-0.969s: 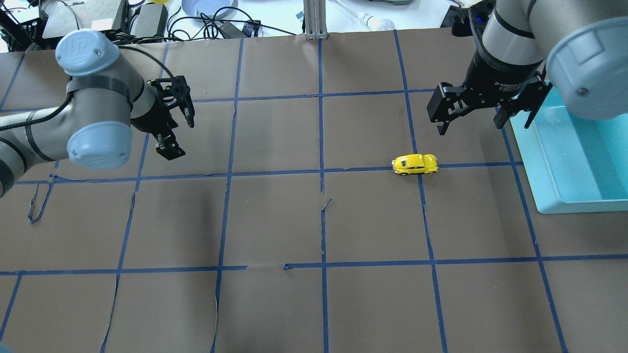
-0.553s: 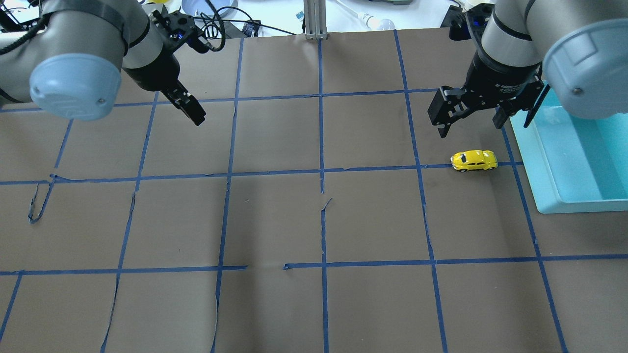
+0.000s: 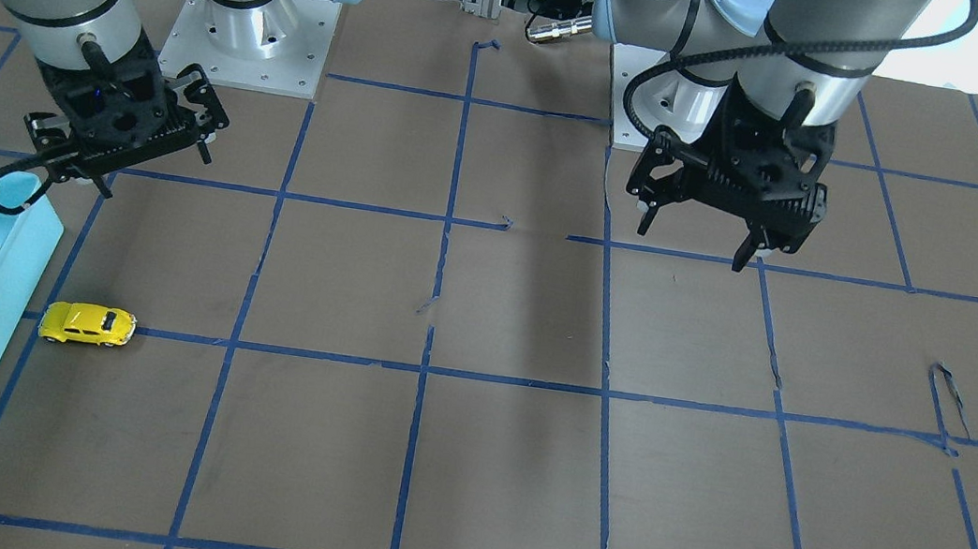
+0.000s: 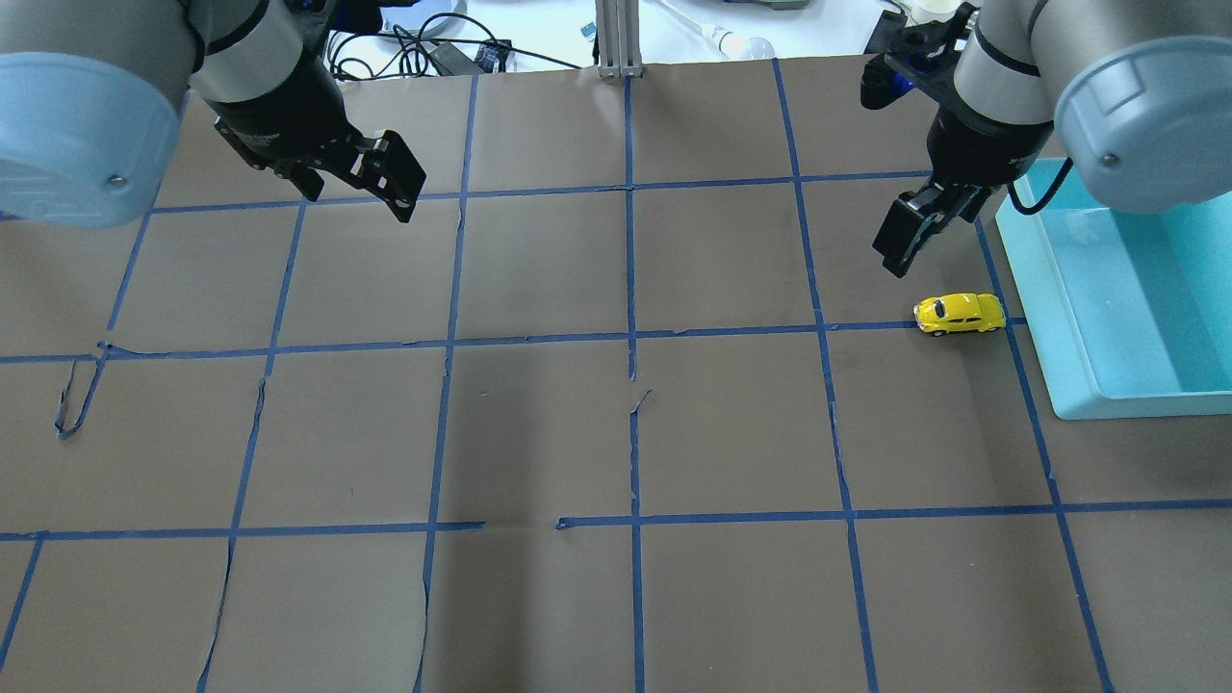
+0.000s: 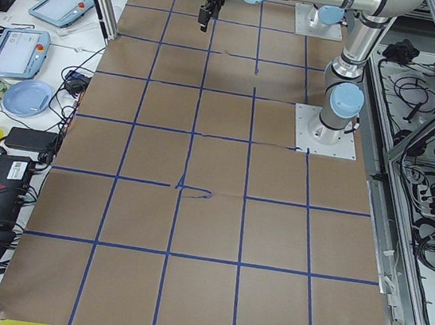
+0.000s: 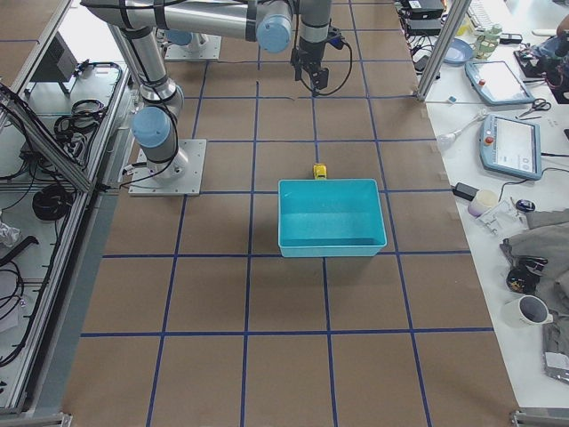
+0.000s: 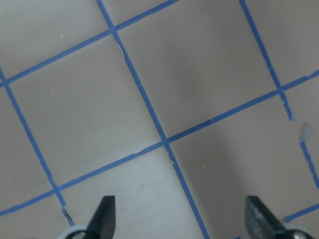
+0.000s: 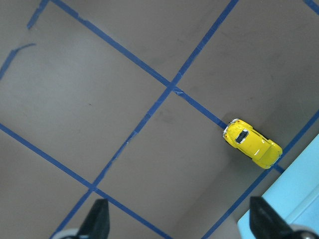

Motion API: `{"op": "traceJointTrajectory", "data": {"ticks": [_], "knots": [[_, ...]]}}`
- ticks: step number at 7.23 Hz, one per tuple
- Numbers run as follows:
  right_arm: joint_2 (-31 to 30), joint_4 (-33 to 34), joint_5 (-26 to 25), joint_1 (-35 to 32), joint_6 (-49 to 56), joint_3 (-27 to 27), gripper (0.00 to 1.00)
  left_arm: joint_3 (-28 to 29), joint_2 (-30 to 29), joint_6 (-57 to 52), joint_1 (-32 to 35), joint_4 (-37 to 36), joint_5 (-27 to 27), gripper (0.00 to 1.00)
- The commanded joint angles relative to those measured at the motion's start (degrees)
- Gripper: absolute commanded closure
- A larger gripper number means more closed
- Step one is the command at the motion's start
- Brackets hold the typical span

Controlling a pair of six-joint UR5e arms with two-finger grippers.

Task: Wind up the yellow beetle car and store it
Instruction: 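Lower the right gripper onto the car while the left gripper lifts away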

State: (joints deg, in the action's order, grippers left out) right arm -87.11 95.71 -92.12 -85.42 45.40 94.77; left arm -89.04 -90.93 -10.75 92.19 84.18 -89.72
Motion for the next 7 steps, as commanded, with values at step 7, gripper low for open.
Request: {"op": "traceJointTrajectory", "data": {"ticks": [7], "knots": [[13.2, 34.6, -4.5, 8.9, 40.0, 13.8, 0.00, 0.5, 5.3, 10.0, -1.4, 9.1, -2.5, 0.00]]}}
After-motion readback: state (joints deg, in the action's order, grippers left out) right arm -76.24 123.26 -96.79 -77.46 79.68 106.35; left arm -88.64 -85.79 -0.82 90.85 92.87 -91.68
